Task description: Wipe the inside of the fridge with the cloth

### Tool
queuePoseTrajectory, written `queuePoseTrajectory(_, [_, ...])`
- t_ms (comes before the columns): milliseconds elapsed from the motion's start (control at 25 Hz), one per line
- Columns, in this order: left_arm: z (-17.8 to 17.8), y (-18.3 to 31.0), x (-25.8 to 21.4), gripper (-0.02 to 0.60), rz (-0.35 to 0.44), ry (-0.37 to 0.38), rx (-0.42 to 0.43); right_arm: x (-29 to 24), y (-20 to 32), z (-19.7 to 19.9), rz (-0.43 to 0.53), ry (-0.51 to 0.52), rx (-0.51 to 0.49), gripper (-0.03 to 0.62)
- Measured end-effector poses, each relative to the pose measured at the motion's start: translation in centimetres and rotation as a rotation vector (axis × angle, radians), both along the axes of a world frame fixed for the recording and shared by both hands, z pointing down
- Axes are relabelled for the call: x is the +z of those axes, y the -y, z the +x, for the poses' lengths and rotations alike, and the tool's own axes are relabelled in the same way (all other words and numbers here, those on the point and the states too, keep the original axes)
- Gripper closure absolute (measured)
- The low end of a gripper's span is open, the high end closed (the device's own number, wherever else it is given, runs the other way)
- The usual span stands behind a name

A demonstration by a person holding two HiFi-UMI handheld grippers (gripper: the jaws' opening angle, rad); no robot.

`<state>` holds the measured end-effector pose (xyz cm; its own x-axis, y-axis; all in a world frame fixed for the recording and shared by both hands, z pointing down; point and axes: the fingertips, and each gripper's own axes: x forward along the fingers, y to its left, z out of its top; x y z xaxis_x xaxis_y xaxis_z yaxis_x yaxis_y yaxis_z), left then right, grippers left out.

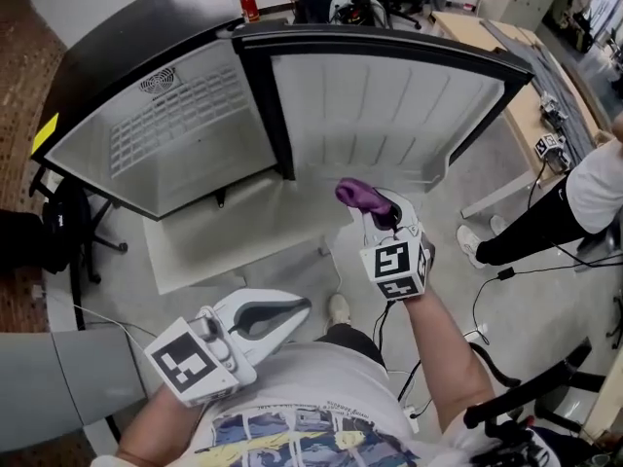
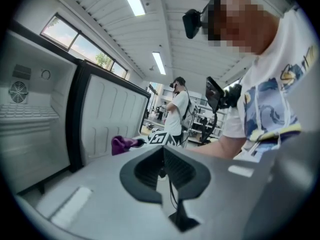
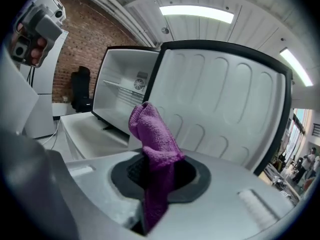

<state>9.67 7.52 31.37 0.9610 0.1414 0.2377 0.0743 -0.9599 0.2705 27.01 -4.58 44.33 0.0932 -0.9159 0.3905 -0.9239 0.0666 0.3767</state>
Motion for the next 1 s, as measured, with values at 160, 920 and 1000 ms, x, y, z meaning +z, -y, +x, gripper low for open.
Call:
queuePoseTrajectory(160, [-2.6, 0.9, 0.3, 0.575, 0.001, 0.020, -0.072, 1.3, 2.9, -3.5, 0.009, -0.010, -0.065, 0.540])
queuePoseTrajectory(920, [-5.6, 2.6, 0.8, 0.575, 0.015, 0.096, -0.200, 8.1, 8.7, -7.4, -0.026, -0.269, -0.211, 0.540])
queuePoseTrajectory(1000, [-4.6, 2.6, 0.6, 0.576, 0.017, 0.090, -0.186, 8.5, 8.6, -6.6, -0.038, -0.285, -0.209, 0.540])
